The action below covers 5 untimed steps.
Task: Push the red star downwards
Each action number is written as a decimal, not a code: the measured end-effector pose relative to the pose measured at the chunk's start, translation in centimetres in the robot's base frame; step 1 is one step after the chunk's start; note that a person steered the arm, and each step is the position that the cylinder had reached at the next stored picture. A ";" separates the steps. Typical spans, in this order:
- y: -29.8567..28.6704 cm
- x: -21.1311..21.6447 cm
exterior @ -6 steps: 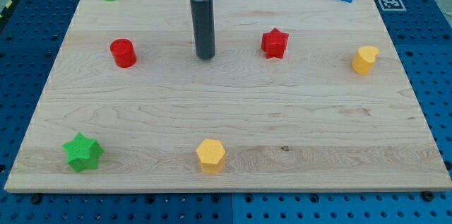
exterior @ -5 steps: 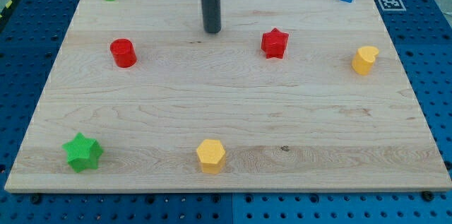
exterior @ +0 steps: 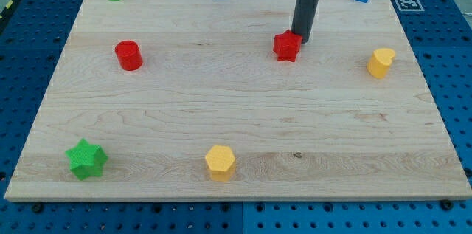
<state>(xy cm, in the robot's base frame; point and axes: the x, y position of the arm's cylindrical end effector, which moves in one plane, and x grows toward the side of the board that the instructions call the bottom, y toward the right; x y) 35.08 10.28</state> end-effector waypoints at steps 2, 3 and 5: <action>-2.7 0.3; -2.7 3.0; -4.2 5.1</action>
